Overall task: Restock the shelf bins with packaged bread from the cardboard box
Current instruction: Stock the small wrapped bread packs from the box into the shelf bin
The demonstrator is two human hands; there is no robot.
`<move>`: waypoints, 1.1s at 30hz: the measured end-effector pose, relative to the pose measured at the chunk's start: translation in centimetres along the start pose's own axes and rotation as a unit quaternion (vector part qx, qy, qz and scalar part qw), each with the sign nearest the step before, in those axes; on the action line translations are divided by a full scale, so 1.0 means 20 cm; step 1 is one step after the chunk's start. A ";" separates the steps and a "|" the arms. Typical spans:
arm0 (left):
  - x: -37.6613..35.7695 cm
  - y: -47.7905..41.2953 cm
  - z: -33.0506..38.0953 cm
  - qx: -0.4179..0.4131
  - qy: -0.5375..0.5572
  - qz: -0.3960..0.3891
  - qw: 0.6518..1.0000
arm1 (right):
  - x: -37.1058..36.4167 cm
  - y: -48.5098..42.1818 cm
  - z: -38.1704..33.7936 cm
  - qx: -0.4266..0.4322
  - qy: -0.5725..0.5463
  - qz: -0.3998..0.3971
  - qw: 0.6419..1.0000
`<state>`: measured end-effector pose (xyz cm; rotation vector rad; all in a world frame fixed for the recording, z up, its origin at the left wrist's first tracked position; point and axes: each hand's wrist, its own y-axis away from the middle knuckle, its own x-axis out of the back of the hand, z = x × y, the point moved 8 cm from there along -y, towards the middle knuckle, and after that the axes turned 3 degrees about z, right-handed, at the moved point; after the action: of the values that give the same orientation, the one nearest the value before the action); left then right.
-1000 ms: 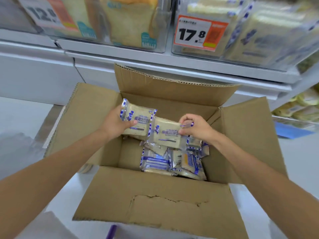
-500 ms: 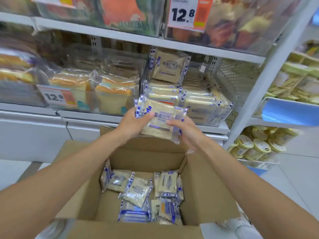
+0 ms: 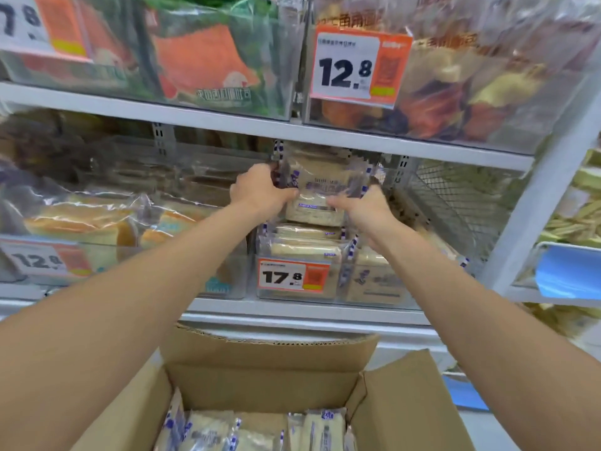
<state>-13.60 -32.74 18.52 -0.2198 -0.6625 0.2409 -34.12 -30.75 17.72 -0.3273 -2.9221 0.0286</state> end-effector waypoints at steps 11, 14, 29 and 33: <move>-0.03 0.01 -0.07 -0.028 0.053 -0.006 0.998 | -0.09 -0.01 -0.03 0.004 0.026 0.024 0.999; -0.04 0.02 -0.06 -0.035 0.043 -0.018 0.998 | -0.14 0.01 -0.04 -0.001 0.064 -0.019 0.998; 0.18 0.37 0.01 -0.101 0.054 0.116 0.987 | -0.02 0.34 -0.05 0.264 0.237 0.118 0.927; 0.12 0.64 -0.09 -0.104 0.068 0.077 0.989 | -0.13 0.53 0.03 0.281 0.237 0.026 0.930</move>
<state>-12.51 -20.14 15.08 -0.4853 -0.5361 0.3018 -29.45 -20.98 16.16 -0.2653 -2.2951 0.6777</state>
